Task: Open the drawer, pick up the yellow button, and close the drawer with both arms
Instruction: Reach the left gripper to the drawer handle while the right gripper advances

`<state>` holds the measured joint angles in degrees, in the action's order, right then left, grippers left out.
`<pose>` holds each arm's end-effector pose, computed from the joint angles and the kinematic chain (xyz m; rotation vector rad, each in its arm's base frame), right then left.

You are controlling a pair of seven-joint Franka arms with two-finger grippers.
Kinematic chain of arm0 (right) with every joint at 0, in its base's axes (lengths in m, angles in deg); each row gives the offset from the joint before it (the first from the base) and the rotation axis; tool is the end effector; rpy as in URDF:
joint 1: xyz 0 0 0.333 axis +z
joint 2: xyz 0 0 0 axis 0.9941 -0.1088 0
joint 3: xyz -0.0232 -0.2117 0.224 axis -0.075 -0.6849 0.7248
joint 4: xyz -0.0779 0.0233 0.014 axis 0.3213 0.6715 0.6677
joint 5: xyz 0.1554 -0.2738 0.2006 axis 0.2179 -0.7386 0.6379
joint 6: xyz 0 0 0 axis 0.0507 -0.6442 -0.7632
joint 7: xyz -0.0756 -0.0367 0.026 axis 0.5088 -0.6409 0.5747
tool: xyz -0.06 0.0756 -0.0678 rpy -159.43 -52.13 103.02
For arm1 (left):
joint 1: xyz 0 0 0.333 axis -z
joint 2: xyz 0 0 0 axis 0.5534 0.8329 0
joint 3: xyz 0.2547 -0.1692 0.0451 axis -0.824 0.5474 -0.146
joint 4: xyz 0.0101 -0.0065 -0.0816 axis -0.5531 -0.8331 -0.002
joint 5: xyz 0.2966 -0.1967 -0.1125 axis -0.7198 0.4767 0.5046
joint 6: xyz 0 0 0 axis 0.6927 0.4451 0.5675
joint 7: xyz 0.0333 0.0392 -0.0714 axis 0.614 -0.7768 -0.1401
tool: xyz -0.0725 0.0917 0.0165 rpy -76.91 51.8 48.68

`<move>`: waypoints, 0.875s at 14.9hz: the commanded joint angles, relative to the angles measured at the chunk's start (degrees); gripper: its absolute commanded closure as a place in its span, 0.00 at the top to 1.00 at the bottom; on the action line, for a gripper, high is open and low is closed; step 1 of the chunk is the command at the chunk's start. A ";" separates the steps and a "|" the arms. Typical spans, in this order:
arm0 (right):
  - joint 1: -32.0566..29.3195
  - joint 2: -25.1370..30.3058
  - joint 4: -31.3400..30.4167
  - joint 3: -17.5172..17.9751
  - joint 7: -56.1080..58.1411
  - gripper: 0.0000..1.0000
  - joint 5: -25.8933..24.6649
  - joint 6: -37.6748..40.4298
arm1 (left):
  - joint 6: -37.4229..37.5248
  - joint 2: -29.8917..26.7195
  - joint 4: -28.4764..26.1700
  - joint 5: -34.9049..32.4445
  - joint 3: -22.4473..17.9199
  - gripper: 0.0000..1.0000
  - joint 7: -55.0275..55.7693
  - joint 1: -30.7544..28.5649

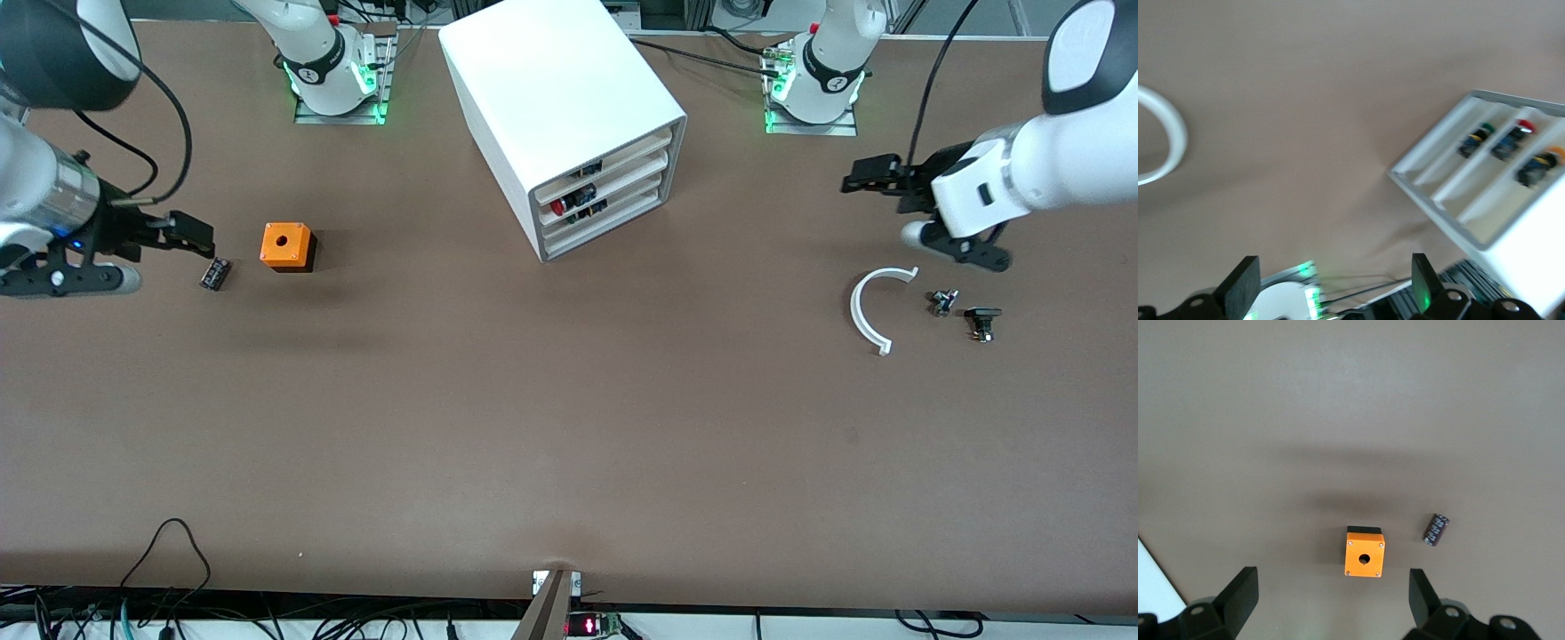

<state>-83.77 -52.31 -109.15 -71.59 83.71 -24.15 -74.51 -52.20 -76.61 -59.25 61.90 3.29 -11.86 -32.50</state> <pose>0.5721 0.0350 0.5154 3.1052 0.1063 -0.2022 0.5149 -0.0847 0.4984 2.6870 -0.3084 -0.5205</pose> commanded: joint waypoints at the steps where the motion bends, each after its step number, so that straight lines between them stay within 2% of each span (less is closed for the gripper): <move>1: -0.68 -3.62 1.83 0.25 -0.71 1.00 2.74 -0.36 | 0.83 3.35 -0.47 7.25 -0.01 1.00 -3.99 0.04; 3: -0.68 -5.12 1.83 0.25 -2.56 1.00 2.75 -3.33 | -0.48 3.62 -3.97 14.01 0.25 1.00 -4.87 0.22; 5: -0.51 -6.53 1.83 0.25 -2.66 1.00 2.66 -5.45 | -2.33 5.46 -6.45 22.00 0.25 1.00 -13.36 0.22; 7: -0.24 -8.02 1.83 0.25 -2.92 1.00 2.75 -7.38 | -2.59 7.04 -9.34 26.59 0.43 1.00 -19.53 0.22; 9: -0.07 -9.78 2.18 0.51 -8.16 1.00 2.40 -8.10 | -4.25 8.10 -14.17 32.74 0.95 1.00 -28.30 0.66; 11: 1.42 -11.89 4.28 0.60 -11.69 1.00 2.31 -8.10 | -6.80 8.54 -17.52 35.83 1.39 0.98 -34.21 0.66; 13: 3.35 -13.47 5.95 0.60 -16.69 1.00 2.14 -7.92 | -8.65 8.98 -20.94 40.57 4.02 0.93 -37.38 0.75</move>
<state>-82.32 -63.38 -106.87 -71.09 71.91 -22.33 -83.21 -58.44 -66.88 -76.30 98.08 5.22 -44.84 -31.73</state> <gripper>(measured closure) 0.000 0.022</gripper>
